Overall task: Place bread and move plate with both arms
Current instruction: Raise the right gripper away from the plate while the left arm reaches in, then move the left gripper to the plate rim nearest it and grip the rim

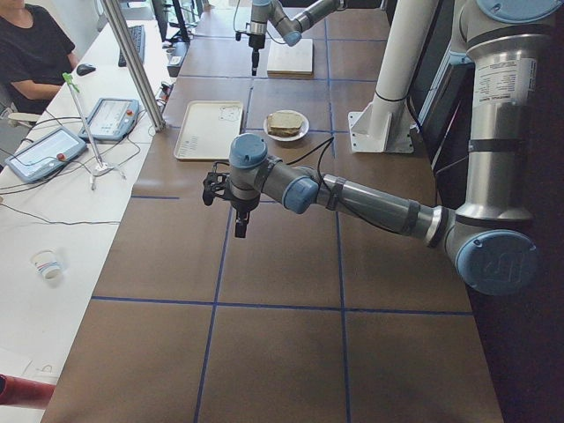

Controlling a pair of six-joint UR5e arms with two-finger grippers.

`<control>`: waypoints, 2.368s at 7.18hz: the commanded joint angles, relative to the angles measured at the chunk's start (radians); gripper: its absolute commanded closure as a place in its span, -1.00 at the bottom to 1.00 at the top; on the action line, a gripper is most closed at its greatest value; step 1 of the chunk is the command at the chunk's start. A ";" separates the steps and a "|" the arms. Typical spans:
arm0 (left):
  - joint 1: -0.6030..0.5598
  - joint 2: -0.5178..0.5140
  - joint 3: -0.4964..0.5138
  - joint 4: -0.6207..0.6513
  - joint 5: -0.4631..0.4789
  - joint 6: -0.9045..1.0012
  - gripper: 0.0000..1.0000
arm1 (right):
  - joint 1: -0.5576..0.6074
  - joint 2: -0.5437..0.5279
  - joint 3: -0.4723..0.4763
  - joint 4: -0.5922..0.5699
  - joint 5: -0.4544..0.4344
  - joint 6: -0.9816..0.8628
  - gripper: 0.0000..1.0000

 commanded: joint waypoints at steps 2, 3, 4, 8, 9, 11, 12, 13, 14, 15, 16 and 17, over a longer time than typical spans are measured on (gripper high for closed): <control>0.137 -0.058 0.010 -0.246 0.006 -0.392 -1.00 | 0.105 -0.057 0.114 -0.348 -0.008 -0.260 -1.00; 0.150 -0.078 0.036 -0.323 0.007 -0.475 -1.00 | 0.139 -0.058 0.189 -0.546 -0.013 -0.376 -1.00; 0.179 -0.088 0.083 -0.459 0.021 -0.585 -1.00 | 0.172 -0.070 0.253 -0.688 -0.045 -0.531 -1.00; 0.412 -0.166 0.122 -0.713 0.274 -0.994 -1.00 | 0.309 -0.223 0.341 -0.732 0.045 -0.649 -1.00; 0.458 -0.215 0.151 -0.778 0.312 -1.093 -1.00 | 0.309 -0.226 0.325 -0.732 0.052 -0.649 -1.00; 0.553 -0.251 0.223 -0.950 0.459 -1.198 -0.99 | 0.312 -0.223 0.317 -0.732 0.052 -0.646 -1.00; 0.594 -0.259 0.249 -0.989 0.498 -1.203 -0.99 | 0.314 -0.225 0.317 -0.732 0.053 -0.646 -1.00; 0.633 -0.268 0.276 -1.017 0.533 -1.203 -0.82 | 0.312 -0.219 0.324 -0.730 0.059 -0.646 -1.00; 0.686 -0.271 0.284 -1.018 0.537 -1.204 -0.63 | 0.314 -0.222 0.328 -0.730 0.067 -0.647 -1.00; 0.734 -0.277 0.284 -1.017 0.561 -1.221 -0.48 | 0.315 -0.231 0.329 -0.730 0.081 -0.652 -1.00; 0.791 -0.302 0.286 -1.006 0.598 -1.232 -0.34 | 0.315 -0.237 0.329 -0.729 0.092 -0.654 -1.00; 0.818 -0.320 0.289 -1.006 0.624 -1.251 -0.25 | 0.317 -0.239 0.329 -0.729 0.092 -0.654 -1.00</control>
